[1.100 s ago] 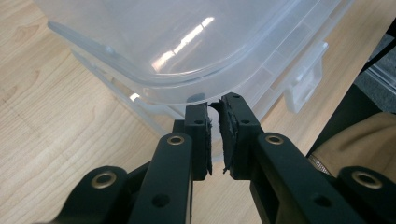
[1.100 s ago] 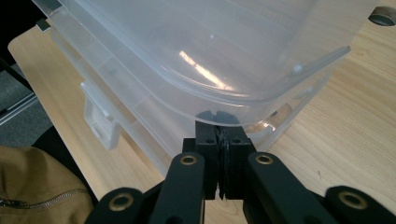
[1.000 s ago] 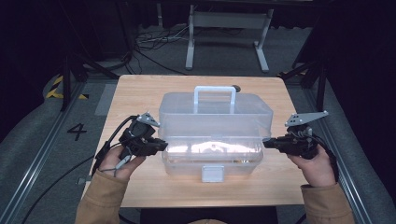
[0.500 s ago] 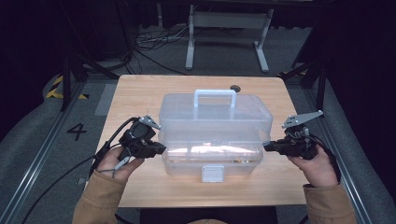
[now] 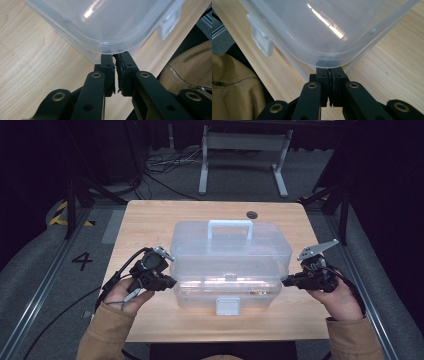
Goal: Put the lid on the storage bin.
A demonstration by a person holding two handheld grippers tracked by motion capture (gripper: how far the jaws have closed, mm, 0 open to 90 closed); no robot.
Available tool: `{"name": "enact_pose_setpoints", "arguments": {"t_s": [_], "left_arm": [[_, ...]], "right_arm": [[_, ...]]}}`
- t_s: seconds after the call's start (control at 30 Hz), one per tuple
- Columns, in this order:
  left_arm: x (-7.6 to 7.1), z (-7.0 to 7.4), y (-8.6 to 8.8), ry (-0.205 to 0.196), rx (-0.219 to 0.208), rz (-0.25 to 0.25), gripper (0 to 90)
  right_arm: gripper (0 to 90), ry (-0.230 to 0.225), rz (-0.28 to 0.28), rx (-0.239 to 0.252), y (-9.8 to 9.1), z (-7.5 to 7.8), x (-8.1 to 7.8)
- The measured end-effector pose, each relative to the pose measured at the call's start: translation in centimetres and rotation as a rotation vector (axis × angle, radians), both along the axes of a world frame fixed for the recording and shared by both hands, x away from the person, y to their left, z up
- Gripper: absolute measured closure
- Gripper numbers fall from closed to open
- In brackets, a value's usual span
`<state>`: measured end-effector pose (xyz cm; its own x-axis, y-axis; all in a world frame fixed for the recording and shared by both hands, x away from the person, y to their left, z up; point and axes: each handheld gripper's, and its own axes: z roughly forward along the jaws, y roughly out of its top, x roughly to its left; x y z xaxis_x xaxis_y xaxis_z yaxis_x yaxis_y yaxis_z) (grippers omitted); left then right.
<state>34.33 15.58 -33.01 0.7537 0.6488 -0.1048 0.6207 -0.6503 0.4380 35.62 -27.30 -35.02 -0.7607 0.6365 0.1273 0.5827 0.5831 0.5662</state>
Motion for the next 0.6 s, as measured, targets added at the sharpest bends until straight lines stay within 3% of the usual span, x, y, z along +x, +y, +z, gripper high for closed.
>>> {"name": "enact_pose_setpoints", "arguments": {"t_s": [0.6], "left_arm": [[0.3, -0.93, -0.46, 0.056, 0.054, -0.02, 83.7]], "right_arm": [[87.0, 0.051, 0.033, -0.062, 0.5, -0.89, 0.23]]}}
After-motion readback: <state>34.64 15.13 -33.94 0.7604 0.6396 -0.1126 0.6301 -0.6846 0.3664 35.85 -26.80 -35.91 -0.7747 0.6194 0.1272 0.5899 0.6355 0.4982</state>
